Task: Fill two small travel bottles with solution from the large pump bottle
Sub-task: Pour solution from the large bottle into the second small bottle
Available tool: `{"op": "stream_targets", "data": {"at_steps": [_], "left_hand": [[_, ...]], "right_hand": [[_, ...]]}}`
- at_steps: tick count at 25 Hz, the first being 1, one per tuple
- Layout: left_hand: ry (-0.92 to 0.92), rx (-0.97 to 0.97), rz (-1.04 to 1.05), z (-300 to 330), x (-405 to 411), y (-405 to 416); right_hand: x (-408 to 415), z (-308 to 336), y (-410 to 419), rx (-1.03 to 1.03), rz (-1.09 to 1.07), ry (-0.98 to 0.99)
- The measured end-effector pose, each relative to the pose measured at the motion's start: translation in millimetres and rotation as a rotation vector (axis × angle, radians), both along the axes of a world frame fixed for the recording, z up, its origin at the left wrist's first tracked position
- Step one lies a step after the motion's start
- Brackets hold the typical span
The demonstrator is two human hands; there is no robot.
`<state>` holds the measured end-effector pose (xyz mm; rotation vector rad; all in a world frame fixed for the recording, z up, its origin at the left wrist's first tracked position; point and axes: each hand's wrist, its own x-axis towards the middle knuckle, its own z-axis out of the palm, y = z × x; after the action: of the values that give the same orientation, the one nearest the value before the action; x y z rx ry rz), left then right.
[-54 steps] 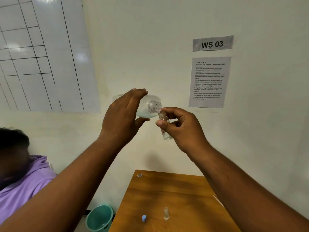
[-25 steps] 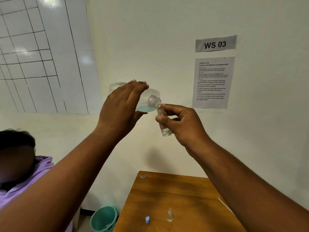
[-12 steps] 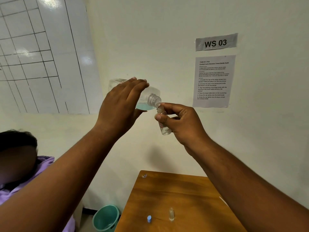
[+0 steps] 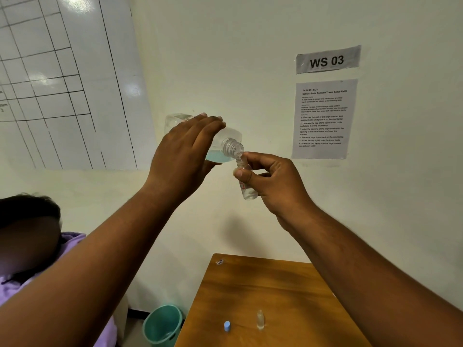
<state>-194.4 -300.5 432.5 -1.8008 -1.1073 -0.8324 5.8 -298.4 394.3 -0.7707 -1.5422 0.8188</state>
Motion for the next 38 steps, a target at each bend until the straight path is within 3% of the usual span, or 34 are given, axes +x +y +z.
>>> {"op": "stream_targets", "data": {"at_steps": [38], "left_hand": [[0.013, -0.015, -0.005, 2.4, -4.0, -2.1]], "right_hand": [[-7.0, -4.8, 2.5, -0.02, 0.044, 0.051]]}}
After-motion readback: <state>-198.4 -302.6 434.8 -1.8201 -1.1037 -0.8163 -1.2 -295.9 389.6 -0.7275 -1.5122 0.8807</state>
